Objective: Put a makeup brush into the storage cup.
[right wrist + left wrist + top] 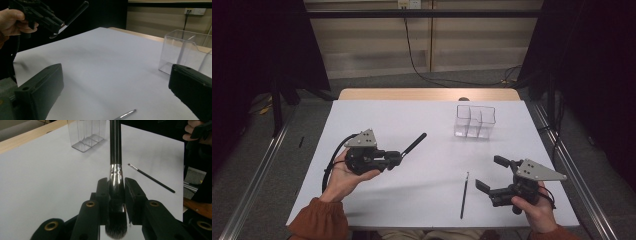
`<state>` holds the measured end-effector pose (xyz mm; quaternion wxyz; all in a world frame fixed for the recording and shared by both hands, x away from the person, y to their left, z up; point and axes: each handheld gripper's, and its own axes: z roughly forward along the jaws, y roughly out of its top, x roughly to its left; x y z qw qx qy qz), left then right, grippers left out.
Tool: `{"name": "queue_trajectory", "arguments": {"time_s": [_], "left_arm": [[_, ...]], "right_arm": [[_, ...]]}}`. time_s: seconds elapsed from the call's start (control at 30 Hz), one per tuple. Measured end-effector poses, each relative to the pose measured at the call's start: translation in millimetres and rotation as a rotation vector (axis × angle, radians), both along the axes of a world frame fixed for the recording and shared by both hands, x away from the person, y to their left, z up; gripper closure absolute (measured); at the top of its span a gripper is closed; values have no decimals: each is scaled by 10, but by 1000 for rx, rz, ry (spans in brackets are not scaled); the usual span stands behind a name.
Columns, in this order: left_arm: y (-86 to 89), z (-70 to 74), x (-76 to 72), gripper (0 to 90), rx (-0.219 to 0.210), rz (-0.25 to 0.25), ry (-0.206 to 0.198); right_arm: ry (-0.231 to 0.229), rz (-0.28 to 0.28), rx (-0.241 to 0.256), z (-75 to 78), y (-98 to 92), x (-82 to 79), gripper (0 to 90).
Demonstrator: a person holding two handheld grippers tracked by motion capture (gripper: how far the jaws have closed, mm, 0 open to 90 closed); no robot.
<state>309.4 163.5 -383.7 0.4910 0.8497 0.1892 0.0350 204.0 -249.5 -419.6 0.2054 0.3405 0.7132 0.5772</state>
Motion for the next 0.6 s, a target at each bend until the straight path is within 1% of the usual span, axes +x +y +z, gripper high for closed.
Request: {"name": "queue_trajectory", "arguments": {"time_s": [0.03,0.13,0.2,0.23,0.27,0.3,0.33,0.43,0.47,0.6], "left_arm": [[-10,-1,-5,747,6,-7,1],[-43,-7,-17,747,15,-22,5],[-65,-9,-28,748,24,-34,8],[-78,-13,-35,747,24,-38,10],[-89,-12,-42,747,30,-40,7],[-99,-8,-54,747,33,-45,6],[-121,16,-85,747,36,-56,0],[-139,44,-106,747,39,-68,-5],[-150,53,-118,747,35,-70,-6],[-199,84,-161,747,48,-100,-11]], "right_arm": [[0,0,0,0,0,0,0],[12,52,-4,24,53,33,0],[3,79,-24,42,90,55,0],[14,109,-31,64,127,87,0],[14,109,-31,64,127,87,0],[22,140,-31,86,162,131,1],[31,156,-32,97,176,154,1],[27,166,-40,117,210,188,8],[30,181,-46,134,243,218,10],[20,199,-61,161,295,248,11]]}}
